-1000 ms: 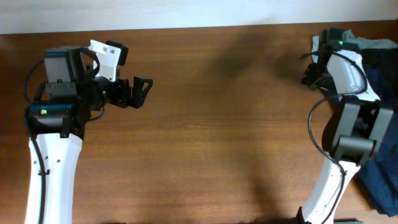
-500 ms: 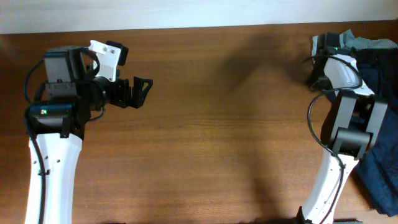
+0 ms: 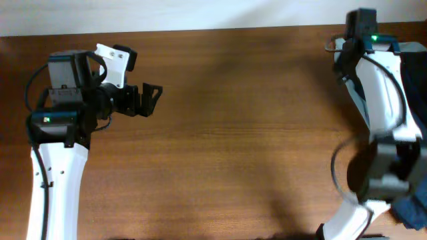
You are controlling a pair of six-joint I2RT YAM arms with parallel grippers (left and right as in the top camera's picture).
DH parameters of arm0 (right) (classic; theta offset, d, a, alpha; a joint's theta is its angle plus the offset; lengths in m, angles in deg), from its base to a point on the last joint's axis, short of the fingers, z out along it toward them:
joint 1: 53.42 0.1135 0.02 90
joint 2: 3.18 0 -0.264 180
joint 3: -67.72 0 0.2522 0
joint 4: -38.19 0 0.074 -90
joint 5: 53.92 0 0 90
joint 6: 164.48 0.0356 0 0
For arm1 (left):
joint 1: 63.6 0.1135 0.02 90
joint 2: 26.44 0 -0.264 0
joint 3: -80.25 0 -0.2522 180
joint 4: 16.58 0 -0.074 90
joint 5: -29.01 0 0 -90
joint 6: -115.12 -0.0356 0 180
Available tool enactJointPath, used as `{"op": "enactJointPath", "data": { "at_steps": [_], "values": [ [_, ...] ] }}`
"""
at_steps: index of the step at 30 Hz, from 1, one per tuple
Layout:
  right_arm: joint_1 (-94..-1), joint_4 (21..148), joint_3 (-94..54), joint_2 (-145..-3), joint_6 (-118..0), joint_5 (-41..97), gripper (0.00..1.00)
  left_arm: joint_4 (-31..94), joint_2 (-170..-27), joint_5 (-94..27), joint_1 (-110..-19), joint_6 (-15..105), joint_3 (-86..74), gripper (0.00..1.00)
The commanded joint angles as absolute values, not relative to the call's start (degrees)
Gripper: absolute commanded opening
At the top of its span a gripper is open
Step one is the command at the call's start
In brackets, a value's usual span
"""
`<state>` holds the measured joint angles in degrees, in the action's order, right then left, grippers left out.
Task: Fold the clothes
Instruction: 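Grasp the navy shorts with the right gripper and drag them to table center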
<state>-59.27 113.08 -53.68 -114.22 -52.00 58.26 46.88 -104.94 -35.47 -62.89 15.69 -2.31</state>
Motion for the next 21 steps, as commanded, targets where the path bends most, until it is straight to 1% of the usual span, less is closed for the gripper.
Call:
{"op": "enactJointPath", "data": {
  "at_steps": [1,4,5,7,8,10,13,16,21],
  "values": [
    [-51.31,114.17,-54.86,-107.36,-52.35,43.7,0.04,48.89,-104.94,-41.66,-63.06,14.79,2.8,0.99],
    [-43.75,114.67,-54.84,-107.29,-53.03,35.9,0.04,50.16,-104.63,-43.8,-63.06,14.83,7.72,0.99],
    [-41.87,114.81,-54.82,-107.71,-53.05,35.31,0.04,50.53,-104.55,-44.39,-63.06,14.83,9.53,0.99],
    [-33.78,114.78,-54.69,-109.72,-53.03,34.98,0.04,52.17,-104.52,-46.01,-63.06,14.81,14.14,0.99],
    [-32.8,114.78,-54.69,-109.98,-53.03,34.98,0.04,52.84,-104.52,-46.53,-63.06,14.83,15.41,0.99],
    [-25.96,114.3,-54.69,-111.45,-53.21,35.04,0.04,55.29,-104.52,-47.82,-63.06,14.81,18.43,0.99],
    [-18.63,111.22,-54.69,-111.73,-55.68,35.2,0.04,57.22,-104.2,-50.75,-63.06,15.12,19.45,0.99],
    [-13.26,109.14,-54.69,-112.45,-55.59,34.96,0.04,57.26,-104.09,-52.44,-63.06,15.25,19.48,0.99],
    [-2.2,107.4,-54.69,-119.47,-53.03,34.69,0.04,57.22,-104.09,-53.57,-63.06,15.2,19.48,0.99]
  ]
}}
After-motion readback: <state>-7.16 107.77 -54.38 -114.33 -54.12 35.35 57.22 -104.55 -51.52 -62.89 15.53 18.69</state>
